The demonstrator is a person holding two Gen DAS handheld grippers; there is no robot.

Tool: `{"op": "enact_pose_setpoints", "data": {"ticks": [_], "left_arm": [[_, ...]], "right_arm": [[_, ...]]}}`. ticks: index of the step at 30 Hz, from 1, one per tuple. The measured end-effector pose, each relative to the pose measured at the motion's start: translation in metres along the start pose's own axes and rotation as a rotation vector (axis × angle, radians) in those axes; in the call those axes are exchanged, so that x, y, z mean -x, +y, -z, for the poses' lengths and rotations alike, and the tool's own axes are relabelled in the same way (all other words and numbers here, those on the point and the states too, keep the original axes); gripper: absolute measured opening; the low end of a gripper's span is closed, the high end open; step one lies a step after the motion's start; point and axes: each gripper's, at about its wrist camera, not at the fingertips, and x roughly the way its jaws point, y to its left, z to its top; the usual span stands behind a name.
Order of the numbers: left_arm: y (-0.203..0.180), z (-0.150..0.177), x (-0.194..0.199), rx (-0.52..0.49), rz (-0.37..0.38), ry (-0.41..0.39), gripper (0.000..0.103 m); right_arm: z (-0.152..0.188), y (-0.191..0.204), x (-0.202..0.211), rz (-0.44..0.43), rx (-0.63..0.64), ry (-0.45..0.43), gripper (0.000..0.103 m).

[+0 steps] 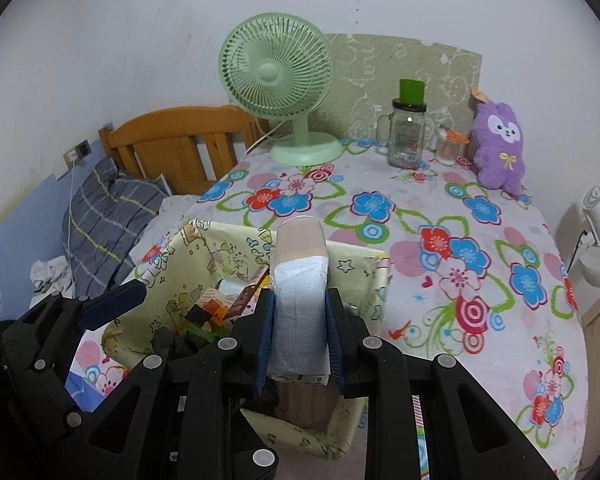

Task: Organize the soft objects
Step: 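Lower the white roll into the box and open the right tool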

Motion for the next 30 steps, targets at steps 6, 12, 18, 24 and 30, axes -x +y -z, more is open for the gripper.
{"op": "enact_pose_setpoints", "data": {"ticks": [6, 12, 18, 24, 30], "left_arm": [[0.010, 0.003, -0.014, 0.003, 0.003, 0.039, 0.091], [0.015, 0.006, -0.023, 0.019, 0.008, 0.066, 0.091], [0.018, 0.008, -0.027, 0.043, 0.016, 0.084, 0.091], [0.013, 0.008, -0.029, 0.039, 0.021, 0.090, 0.091], [0.004, 0.004, -0.024, 0.037, 0.028, 0.075, 0.091]], "right_arm": [[0.002, 0.004, -0.018, -0.024, -0.003, 0.034, 0.028], [0.004, 0.008, -0.032, -0.051, 0.000, 0.067, 0.031], [0.006, 0.007, -0.039, -0.053, -0.013, 0.077, 0.064], [0.008, 0.001, -0.039, -0.039, -0.033, 0.084, 0.072], [0.007, -0.007, -0.031, -0.022, -0.041, 0.066, 0.074]]}}
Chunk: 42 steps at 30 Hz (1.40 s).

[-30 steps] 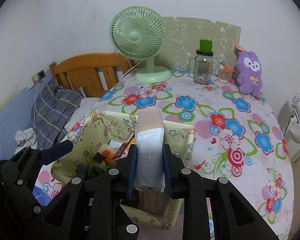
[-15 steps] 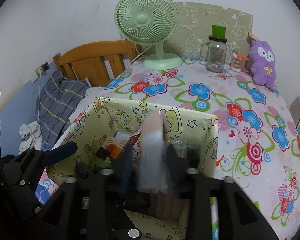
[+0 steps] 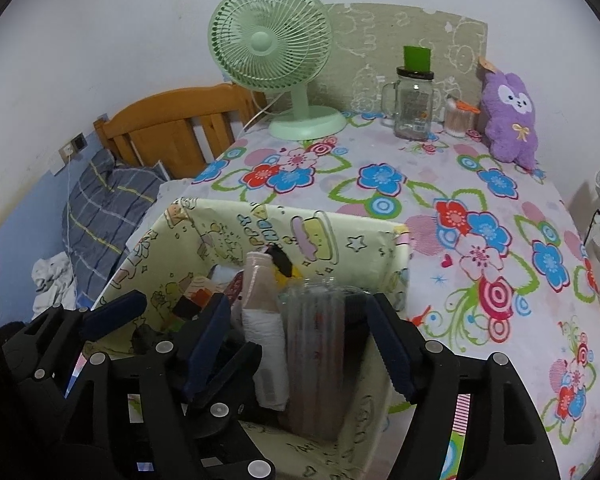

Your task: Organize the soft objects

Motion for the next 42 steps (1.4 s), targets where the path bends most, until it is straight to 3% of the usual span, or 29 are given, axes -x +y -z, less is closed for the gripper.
{"op": "enact_pose_setpoints", "data": {"ticks": [20, 42], "left_arm": [[-0.044, -0.007, 0.044, -0.035, 0.021, -0.100, 0.094], [-0.106, -0.002, 0.112, -0.100, 0.060, -0.243, 0.103]], "right_arm": [[0.001, -0.029, 0.062, 0.043, -0.018, -0.099, 0.080], [0.025, -0.087, 0.164, 0.208, -0.126, -0.259, 0.081]]}}
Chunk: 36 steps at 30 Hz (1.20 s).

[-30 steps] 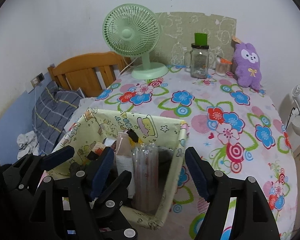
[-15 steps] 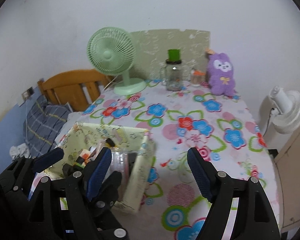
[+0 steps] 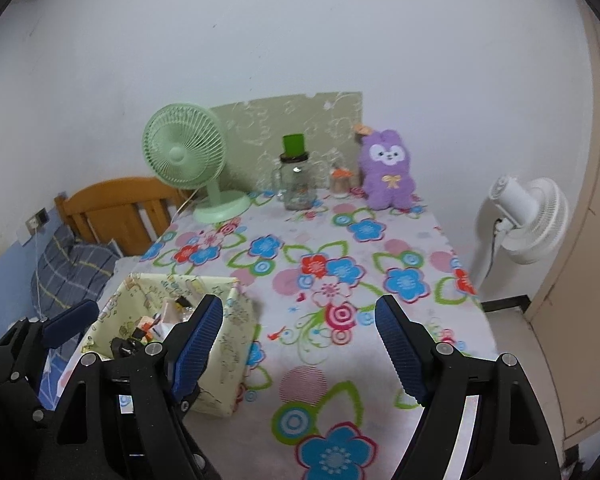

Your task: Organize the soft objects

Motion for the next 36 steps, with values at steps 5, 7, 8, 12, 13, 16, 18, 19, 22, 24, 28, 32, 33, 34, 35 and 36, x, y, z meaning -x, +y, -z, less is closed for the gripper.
{"op": "enact_pose_setpoints", "data": {"ticks": [5, 7, 8, 12, 13, 16, 18, 19, 22, 24, 28, 32, 33, 34, 35, 36], "left_arm": [[-0.009, -0.003, 0.016, -0.005, 0.009, -0.030, 0.103], [-0.010, -0.003, 0.021, -0.001, 0.012, -0.037, 0.103], [-0.010, -0.003, 0.023, 0.000, 0.010, -0.039, 0.103], [-0.010, -0.002, 0.035, 0.001, -0.001, -0.061, 0.103], [-0.009, -0.001, 0.039, -0.003, -0.008, -0.069, 0.103], [-0.007, 0.001, 0.046, -0.004, -0.018, -0.084, 0.103], [-0.005, 0.001, 0.052, 0.000, -0.024, -0.095, 0.103], [-0.004, 0.001, 0.054, 0.002, -0.026, -0.098, 0.103], [-0.001, 0.002, 0.062, 0.016, -0.028, -0.106, 0.103], [0.001, 0.004, 0.065, 0.024, -0.030, -0.112, 0.103], [0.003, 0.007, 0.069, 0.029, -0.031, -0.121, 0.103], [0.003, 0.009, 0.071, 0.030, -0.023, -0.123, 0.103], [0.003, 0.009, 0.071, 0.030, -0.023, -0.124, 0.103], [0.003, 0.009, 0.070, 0.029, -0.024, -0.125, 0.103], [0.004, 0.009, 0.069, 0.032, -0.025, -0.123, 0.103], [0.004, 0.009, 0.070, 0.034, -0.025, -0.122, 0.103]], "right_arm": [[0.001, -0.018, 0.023, 0.040, -0.029, -0.047, 0.087], [0.002, -0.024, 0.032, 0.055, -0.033, -0.064, 0.087], [0.002, -0.025, 0.035, 0.060, -0.033, -0.068, 0.087], [0.004, -0.034, 0.053, 0.089, -0.037, -0.100, 0.088], [0.004, -0.036, 0.057, 0.093, -0.039, -0.106, 0.088], [0.006, -0.039, 0.066, 0.103, -0.044, -0.123, 0.088], [0.008, -0.040, 0.071, 0.108, -0.046, -0.130, 0.088], [0.009, -0.040, 0.074, 0.109, -0.045, -0.133, 0.088], [0.011, -0.040, 0.081, 0.112, -0.044, -0.147, 0.088], [0.013, -0.040, 0.084, 0.113, -0.047, -0.154, 0.088], [0.018, -0.040, 0.089, 0.112, -0.051, -0.156, 0.090], [0.019, -0.038, 0.091, 0.111, -0.048, -0.155, 0.091], [0.020, -0.038, 0.091, 0.111, -0.047, -0.156, 0.091], [0.020, -0.037, 0.092, 0.110, -0.046, -0.155, 0.091], [0.020, -0.036, 0.092, 0.110, -0.045, -0.155, 0.091], [0.020, -0.035, 0.092, 0.109, -0.043, -0.154, 0.091]]}}
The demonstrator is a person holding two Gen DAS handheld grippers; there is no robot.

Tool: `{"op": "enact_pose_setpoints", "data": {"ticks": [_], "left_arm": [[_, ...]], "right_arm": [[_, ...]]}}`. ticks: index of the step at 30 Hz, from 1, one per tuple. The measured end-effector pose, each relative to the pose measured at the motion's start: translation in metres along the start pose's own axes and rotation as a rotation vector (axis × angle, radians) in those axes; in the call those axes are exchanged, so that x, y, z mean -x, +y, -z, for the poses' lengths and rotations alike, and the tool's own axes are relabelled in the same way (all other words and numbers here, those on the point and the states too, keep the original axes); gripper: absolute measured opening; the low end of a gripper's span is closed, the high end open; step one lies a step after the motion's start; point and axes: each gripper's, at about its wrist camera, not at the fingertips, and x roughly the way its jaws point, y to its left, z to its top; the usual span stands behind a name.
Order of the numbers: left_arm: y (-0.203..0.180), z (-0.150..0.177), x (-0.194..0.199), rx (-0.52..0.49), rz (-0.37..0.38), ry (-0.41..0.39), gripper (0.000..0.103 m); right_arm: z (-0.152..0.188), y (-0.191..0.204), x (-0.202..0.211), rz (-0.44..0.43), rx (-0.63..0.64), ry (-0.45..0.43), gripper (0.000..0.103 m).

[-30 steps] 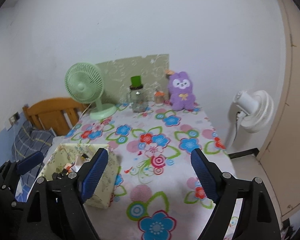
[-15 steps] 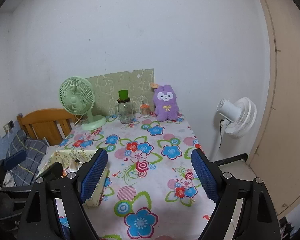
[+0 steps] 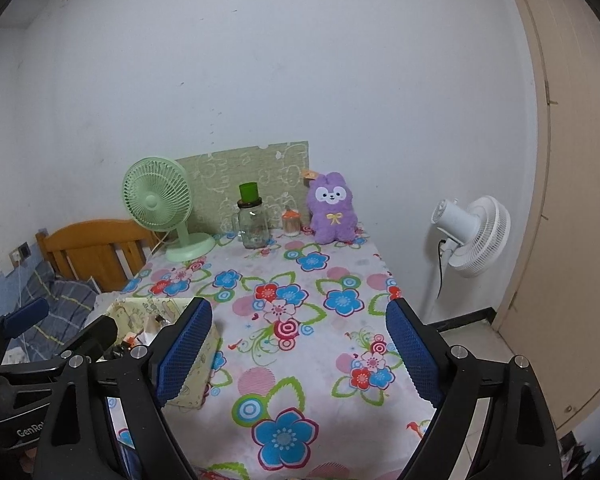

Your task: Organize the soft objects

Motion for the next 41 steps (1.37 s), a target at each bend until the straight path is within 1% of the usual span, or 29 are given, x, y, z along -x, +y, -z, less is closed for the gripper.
{"op": "enact_pose_setpoints", "data": {"ticks": [16, 41], "left_arm": [[0.009, -0.002, 0.001, 0.033, -0.025, -0.007, 0.103], [0.010, 0.000, 0.000, 0.037, -0.033, -0.004, 0.103]], "right_arm": [[-0.004, 0.008, -0.004, -0.017, 0.022, -0.004, 0.091], [-0.003, 0.011, -0.009, -0.017, 0.025, 0.008, 0.091]]}}
